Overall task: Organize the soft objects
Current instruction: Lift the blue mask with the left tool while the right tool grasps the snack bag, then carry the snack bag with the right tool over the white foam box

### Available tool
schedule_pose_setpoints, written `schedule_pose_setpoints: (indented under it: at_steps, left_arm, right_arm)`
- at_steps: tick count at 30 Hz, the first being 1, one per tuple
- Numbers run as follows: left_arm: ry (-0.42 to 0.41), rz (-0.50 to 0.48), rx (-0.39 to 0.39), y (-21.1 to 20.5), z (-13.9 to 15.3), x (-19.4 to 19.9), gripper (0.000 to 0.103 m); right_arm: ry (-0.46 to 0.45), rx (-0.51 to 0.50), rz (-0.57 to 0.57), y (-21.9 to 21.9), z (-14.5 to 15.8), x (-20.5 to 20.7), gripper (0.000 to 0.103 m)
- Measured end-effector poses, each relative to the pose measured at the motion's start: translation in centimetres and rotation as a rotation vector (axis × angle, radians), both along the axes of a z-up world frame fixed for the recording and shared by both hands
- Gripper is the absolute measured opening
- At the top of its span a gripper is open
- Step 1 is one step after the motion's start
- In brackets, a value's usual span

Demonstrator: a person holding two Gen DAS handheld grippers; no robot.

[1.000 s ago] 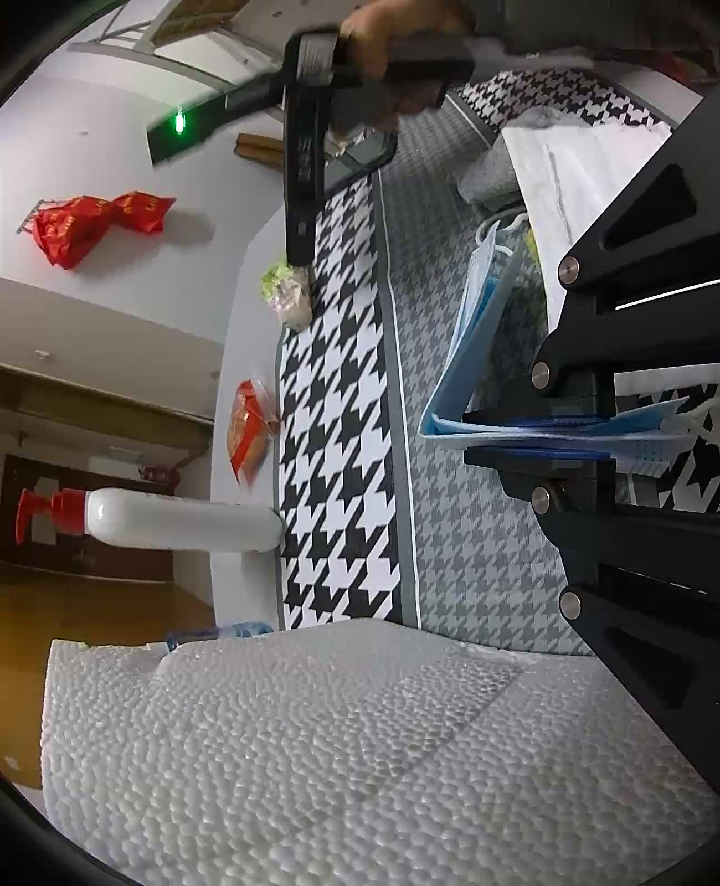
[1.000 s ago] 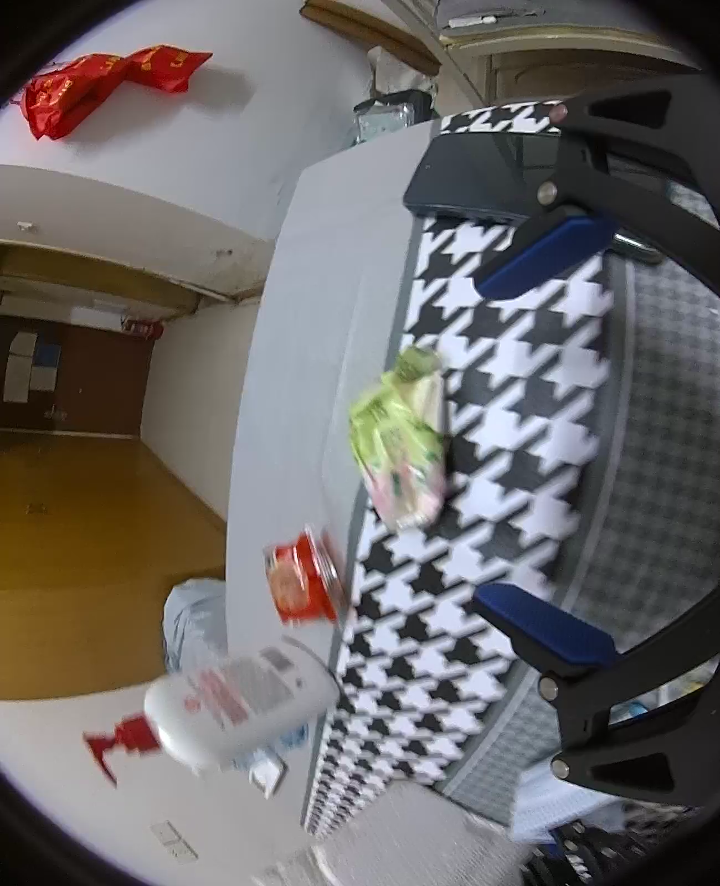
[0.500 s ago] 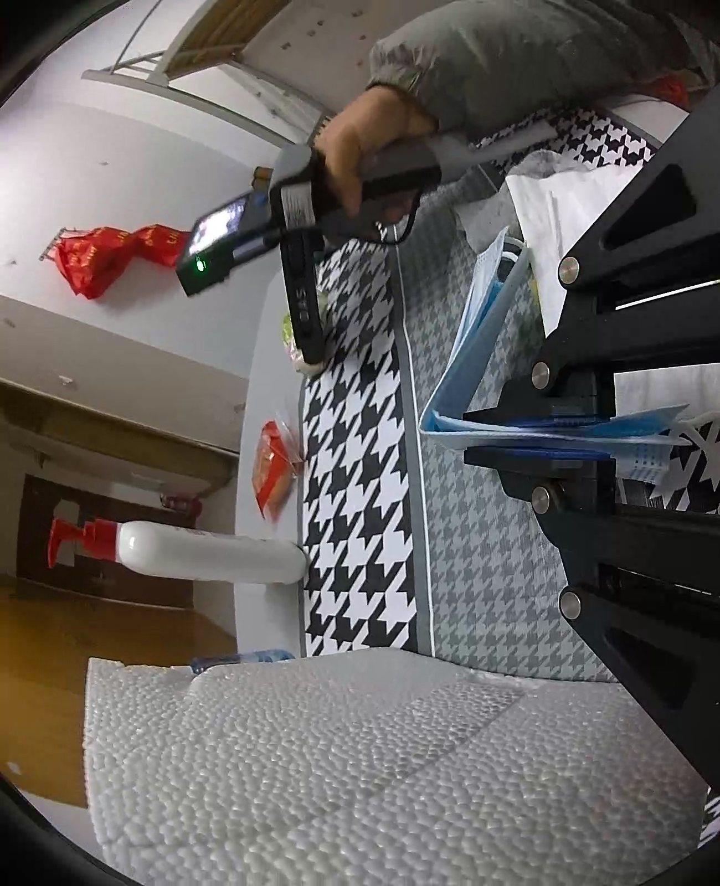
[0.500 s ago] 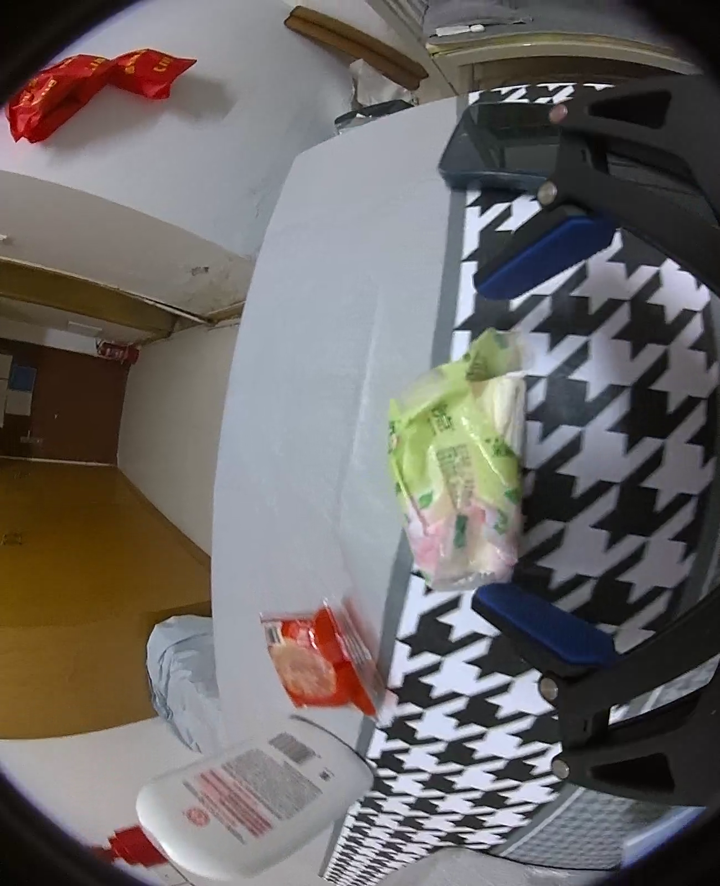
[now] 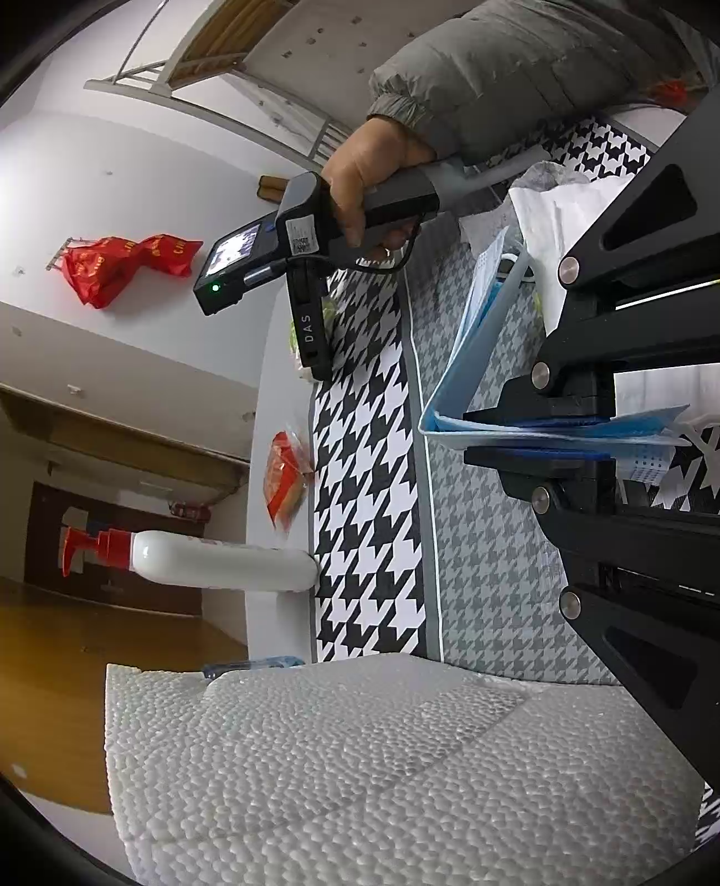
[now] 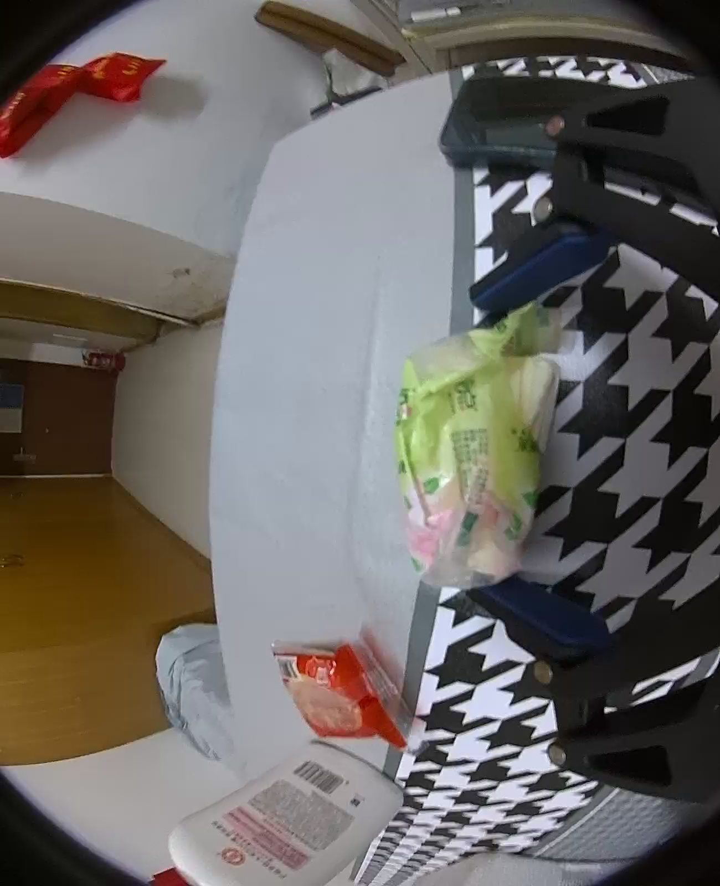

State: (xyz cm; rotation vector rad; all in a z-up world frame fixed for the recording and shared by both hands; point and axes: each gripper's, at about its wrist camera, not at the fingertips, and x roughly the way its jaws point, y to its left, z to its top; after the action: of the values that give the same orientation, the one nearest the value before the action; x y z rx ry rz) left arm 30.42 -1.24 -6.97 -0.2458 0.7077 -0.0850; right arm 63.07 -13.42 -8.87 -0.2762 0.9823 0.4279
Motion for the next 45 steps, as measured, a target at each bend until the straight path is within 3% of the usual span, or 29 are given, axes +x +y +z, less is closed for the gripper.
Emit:
schedule_pose_setpoints:
  at_steps: [1,3,9,21,34,45]
  left_arm:
    - [-0.002,-0.002,0.000,0.0,0.1,0.0,0.006]
    - [-0.008,-0.002,0.000,0.1,0.1,0.0,0.006]
    - [-0.036,-0.012,-0.002,0.0,0.8,-0.4,0.006]
    - [-0.100,-0.039,-0.013,-0.5,3.0,-1.0,0.006]
    - [-0.215,-0.029,0.053,-1.9,7.8,-5.1,0.006]
    - [-0.275,-0.003,0.088,-2.1,9.8,-7.8,0.006]
  right_arm:
    - [-0.003,0.001,0.003,0.0,0.2,0.0,0.090]
    - [-0.007,0.001,0.004,0.0,0.4,-0.4,0.074]
    - [-0.015,-0.001,0.012,-0.2,0.8,-1.6,0.069]
    - [-0.078,0.068,0.050,-1.8,5.7,-7.3,0.069]
    - [-0.180,0.171,0.115,-4.3,12.6,-14.7,0.069]
    - [-0.292,0.277,0.178,-5.4,15.6,-21.6,0.069]
